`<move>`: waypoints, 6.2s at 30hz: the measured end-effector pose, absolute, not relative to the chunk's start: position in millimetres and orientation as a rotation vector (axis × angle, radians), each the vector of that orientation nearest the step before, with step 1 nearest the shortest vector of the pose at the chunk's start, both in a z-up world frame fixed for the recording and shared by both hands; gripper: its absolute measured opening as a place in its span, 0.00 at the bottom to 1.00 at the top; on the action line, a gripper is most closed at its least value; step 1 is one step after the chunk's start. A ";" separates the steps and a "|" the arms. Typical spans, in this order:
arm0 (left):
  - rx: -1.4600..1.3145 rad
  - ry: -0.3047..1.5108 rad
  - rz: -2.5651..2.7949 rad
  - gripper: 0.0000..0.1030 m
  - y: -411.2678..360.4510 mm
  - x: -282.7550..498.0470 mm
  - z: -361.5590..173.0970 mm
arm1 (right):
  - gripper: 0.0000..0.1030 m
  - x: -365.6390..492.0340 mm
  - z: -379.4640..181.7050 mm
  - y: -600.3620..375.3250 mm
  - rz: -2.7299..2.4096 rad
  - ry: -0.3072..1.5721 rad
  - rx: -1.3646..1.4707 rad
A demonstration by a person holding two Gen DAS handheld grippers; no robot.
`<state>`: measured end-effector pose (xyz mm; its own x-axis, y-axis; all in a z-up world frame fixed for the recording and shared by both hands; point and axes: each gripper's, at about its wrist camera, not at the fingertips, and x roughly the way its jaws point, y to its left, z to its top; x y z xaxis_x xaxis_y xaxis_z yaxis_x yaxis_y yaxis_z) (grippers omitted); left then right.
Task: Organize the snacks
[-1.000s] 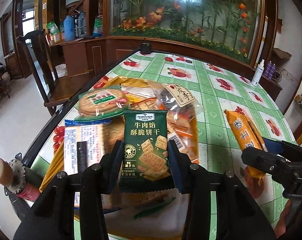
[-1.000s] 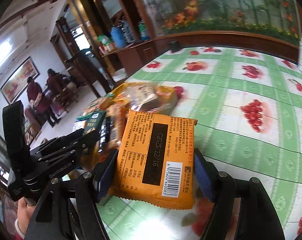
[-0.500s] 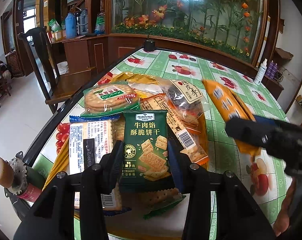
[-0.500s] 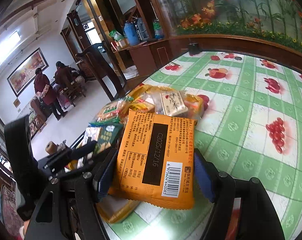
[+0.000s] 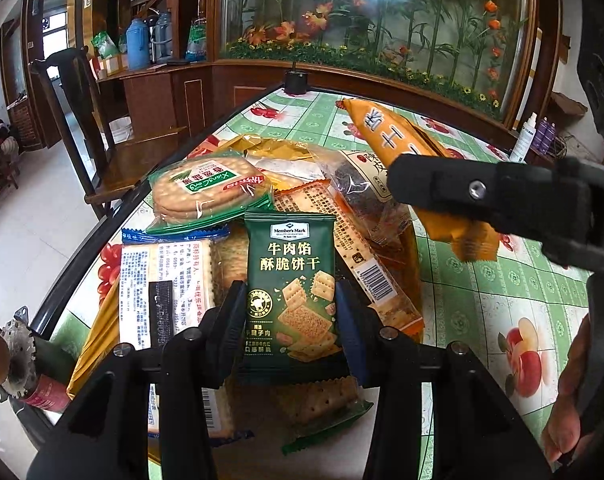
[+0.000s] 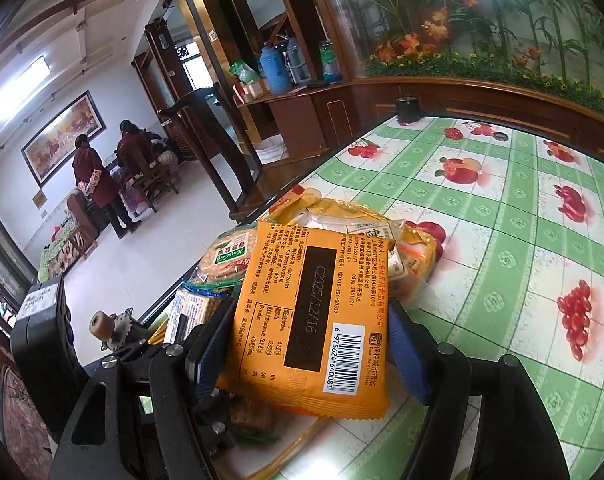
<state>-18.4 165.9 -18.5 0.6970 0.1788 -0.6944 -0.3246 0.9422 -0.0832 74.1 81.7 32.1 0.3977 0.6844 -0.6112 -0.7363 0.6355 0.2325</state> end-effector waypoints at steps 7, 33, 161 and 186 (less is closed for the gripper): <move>-0.210 0.749 0.280 0.41 166.6 -17.2 -18.3 | 0.71 82.3 30.7 91.4 0.906 0.740 -0.079; -0.224 0.744 0.246 0.41 156.3 -22.5 -18.4 | 0.71 118.5 29.1 143.4 0.905 0.769 -0.127; -0.045 0.457 0.391 0.83 119.7 -155.2 81.9 | 0.99 -33.8 26.5 50.0 1.184 0.412 -0.357; -0.058 0.476 0.418 0.83 127.5 -165.3 65.6 | 0.99 -35.6 29.8 47.5 1.167 0.371 -0.428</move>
